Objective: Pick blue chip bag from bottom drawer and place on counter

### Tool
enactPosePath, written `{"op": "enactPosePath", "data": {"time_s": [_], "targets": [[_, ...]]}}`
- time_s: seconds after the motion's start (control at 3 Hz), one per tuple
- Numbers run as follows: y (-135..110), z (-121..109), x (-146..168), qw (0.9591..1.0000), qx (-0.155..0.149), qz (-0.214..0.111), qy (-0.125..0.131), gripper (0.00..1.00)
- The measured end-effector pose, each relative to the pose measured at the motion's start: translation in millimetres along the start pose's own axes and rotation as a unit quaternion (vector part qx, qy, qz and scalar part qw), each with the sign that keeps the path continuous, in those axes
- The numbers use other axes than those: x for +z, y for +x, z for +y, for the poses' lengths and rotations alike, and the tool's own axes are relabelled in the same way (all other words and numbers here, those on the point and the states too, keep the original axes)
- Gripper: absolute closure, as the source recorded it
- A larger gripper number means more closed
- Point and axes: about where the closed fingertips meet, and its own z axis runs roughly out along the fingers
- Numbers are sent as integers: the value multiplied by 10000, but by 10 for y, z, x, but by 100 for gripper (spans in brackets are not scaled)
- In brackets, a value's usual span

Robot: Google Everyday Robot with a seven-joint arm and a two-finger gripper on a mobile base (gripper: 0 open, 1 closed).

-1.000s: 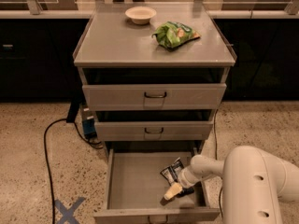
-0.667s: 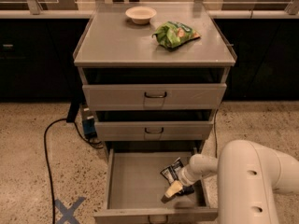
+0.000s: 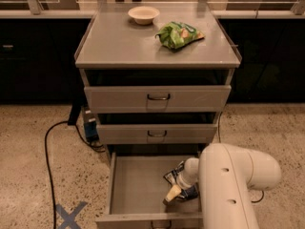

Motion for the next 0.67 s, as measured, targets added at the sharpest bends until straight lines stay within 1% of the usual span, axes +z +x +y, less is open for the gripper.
{"op": "enactPosePath", "data": {"time_s": [0.33, 0.67], "targets": [[-30, -27, 362, 9995, 92, 96, -283, 0], [-215, -299, 297, 9998, 130, -55, -105, 0]]}}
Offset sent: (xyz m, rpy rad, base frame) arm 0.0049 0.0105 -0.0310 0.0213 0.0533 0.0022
